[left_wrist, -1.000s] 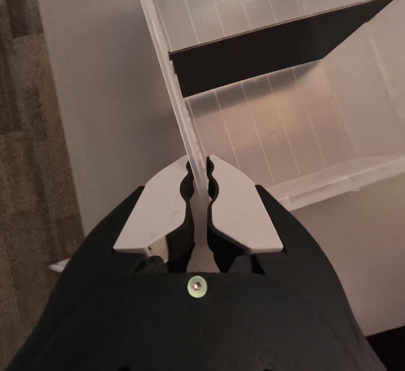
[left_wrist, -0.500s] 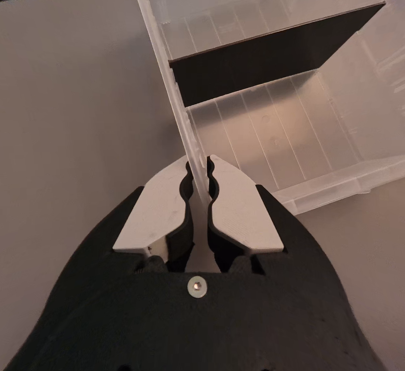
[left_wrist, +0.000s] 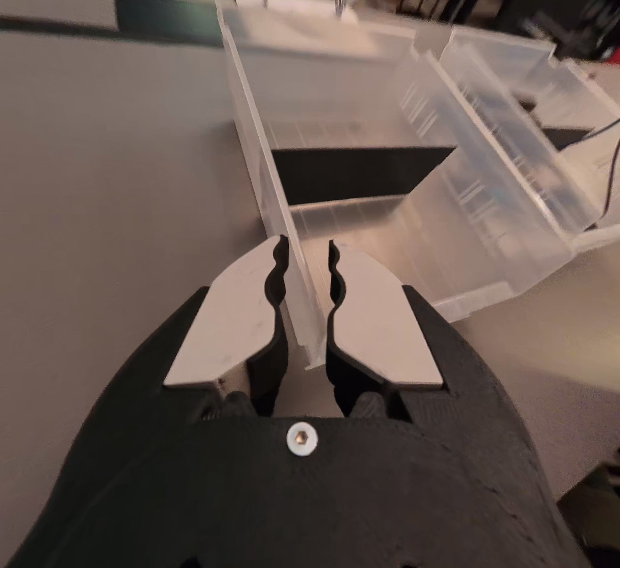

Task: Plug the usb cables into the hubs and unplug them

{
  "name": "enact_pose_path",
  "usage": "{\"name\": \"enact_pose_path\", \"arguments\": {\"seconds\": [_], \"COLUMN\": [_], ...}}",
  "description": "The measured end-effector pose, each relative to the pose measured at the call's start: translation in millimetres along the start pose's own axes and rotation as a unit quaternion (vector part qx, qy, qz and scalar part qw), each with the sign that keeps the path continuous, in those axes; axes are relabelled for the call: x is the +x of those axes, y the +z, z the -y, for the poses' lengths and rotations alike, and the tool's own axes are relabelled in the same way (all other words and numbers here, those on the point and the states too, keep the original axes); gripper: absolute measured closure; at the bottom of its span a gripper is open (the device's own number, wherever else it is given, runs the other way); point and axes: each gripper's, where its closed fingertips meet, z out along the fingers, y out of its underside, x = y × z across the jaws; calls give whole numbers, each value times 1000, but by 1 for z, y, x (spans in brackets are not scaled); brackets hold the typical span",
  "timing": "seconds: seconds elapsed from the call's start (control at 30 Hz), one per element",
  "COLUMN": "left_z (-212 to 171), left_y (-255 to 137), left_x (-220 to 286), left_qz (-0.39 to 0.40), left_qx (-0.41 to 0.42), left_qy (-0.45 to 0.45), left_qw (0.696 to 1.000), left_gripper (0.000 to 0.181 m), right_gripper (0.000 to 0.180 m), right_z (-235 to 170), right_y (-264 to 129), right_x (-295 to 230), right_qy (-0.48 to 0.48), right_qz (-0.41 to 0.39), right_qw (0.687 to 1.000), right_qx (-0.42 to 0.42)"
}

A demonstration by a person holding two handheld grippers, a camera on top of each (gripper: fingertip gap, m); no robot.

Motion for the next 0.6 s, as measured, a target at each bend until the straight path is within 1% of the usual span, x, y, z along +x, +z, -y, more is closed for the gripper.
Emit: {"name": "enact_pose_path", "arguments": {"seconds": [0.03, 0.07, 0.1, 0.17, 0.23, 0.27, 0.33, 0.37, 0.5, 0.53, 0.6], "left_z": [7, 13, 17, 22, 27, 28, 29, 28, 31, 32, 31], "left_y": [-8, -15, -21, -31, -41, -45, -54, -58, -68, -69, -70], "left_x": [1, 1, 2, 8, 16, 21, 26, 29, 41, 44, 51], "left_qz": [7, 17, 25, 31, 29, 28, 29, 29, 14, 10, 5], "left_qx": [22, 37, 44, 46, 56, 59, 64, 64, 73, 77, 75], "left_qy": [4, 12, 20, 33, 44, 50, 64, 70, 78, 81, 90], "left_qw": [1000, 999, 999, 998, 997, 997, 995, 995, 994, 994, 993], "left_gripper": [160, 160, 160, 158, 158, 158, 158, 159, 159, 160, 160], "right_gripper": [128, 128, 128, 128, 128, 127, 128, 127, 126, 129, 150], "right_z": [9, 10, 2, -26, -49, -59, -71, -80, -110, -116, -130], "right_y": [8, 21, 41, 91, 131, 143, 161, 167, 185, 191, 197], "right_x": [-50, -88, -111, -124, -128, -127, -127, -123, -127, -129, -130], "right_qy": [-7, -4, -13, -38, -6, 17, 27, 34, 60, 60, 59], "right_qz": [103, 167, 186, 147, 125, 114, 94, 77, 61, 58, 52], "right_qw": [995, 986, 980, 972, 955, 946, 937, 929, 893, 883, 862], "right_qx": [6, -15, -62, -179, -268, -305, -335, -360, -442, -463, -500]}}
